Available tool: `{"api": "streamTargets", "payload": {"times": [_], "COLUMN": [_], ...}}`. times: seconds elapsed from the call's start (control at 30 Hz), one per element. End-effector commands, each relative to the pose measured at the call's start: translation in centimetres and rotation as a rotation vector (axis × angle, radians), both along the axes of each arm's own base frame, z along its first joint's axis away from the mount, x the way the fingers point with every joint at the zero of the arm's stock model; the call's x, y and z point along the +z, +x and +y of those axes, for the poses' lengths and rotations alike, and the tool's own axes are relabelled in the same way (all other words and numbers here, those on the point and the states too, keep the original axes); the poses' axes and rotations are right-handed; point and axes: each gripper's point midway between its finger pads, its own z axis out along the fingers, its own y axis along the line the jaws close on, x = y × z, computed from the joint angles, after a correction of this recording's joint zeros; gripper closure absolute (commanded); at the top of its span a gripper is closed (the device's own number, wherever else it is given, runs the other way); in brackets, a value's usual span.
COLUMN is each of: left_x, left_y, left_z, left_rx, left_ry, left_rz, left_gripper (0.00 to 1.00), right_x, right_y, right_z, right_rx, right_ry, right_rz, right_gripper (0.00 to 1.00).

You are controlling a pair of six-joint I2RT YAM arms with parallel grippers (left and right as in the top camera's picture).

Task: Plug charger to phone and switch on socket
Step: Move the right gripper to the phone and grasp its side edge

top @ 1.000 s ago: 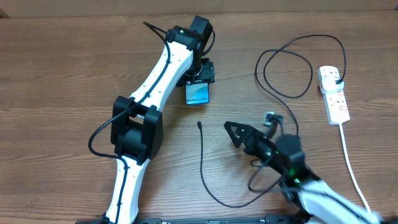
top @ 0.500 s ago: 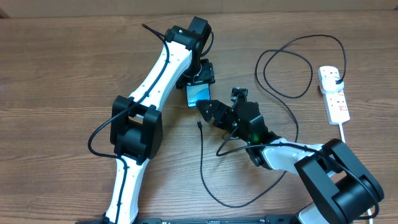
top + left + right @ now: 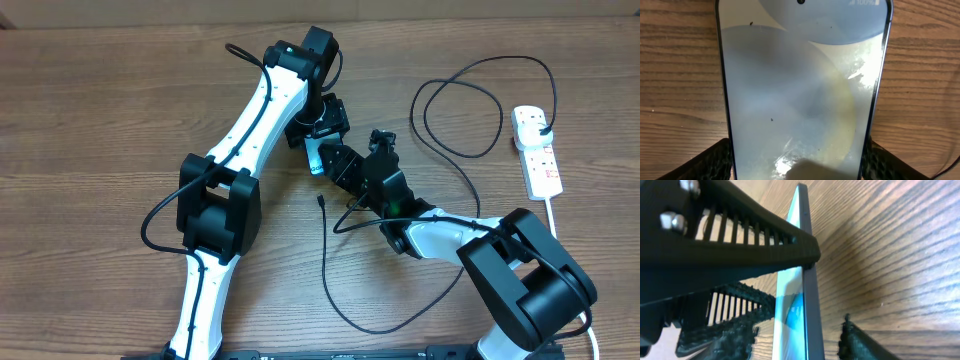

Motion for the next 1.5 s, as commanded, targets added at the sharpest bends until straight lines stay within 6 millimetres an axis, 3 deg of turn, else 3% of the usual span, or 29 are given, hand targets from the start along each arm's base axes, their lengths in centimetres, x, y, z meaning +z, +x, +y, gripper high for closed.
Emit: {"api": "streamTargets", "payload": {"times": [0.0,0.37,0.9,0.93,1.03,1.07,1.1,1.47], "left_x": [0.5,0.5,0.5,0.6,0.6,0.6,0.6,1.3], "left_y": [0.3,0.2,0.2,0.2,0.2,0.2,0.2,0.3], "left_z": [0.1,0.0,0.0,0.0,0.0,0.0,0.0,-0.6], "left_rx": [0.059,0.099,0.106,0.106,0.104,0.104,0.104,0.028], "left_ry": [-0.024,-0.029,-0.030,-0.030,-0.030,-0.030,-0.030,-0.079], "left_rz": [0.009,0.024,0.025,0.025,0.024,0.024,0.024,0.010], "left_gripper": [0.92,0.93,0.91,0.83,0.28,0.24,0.01,0.00], "right_x": [0.3,0.3,0.7,0.7,0.7,0.7,0.7,0.9], "right_y": [1.1,1.0,0.4,0.4,0.5,0.5,0.5,0.6], "right_z": [-0.6,-0.5,0.6,0.6,0.6,0.6,0.6,0.6], "right_rx": [-0.082,-0.104,-0.038,-0.038,-0.038,-0.038,-0.038,-0.033], "right_ry": [0.029,0.079,0.115,0.115,0.115,0.116,0.116,0.115], "right_rz": [0.011,0.045,0.055,0.055,0.053,0.052,0.052,0.045], "right_gripper": [0.51,0.72,0.87,0.89,0.94,0.95,0.96,0.96]}}
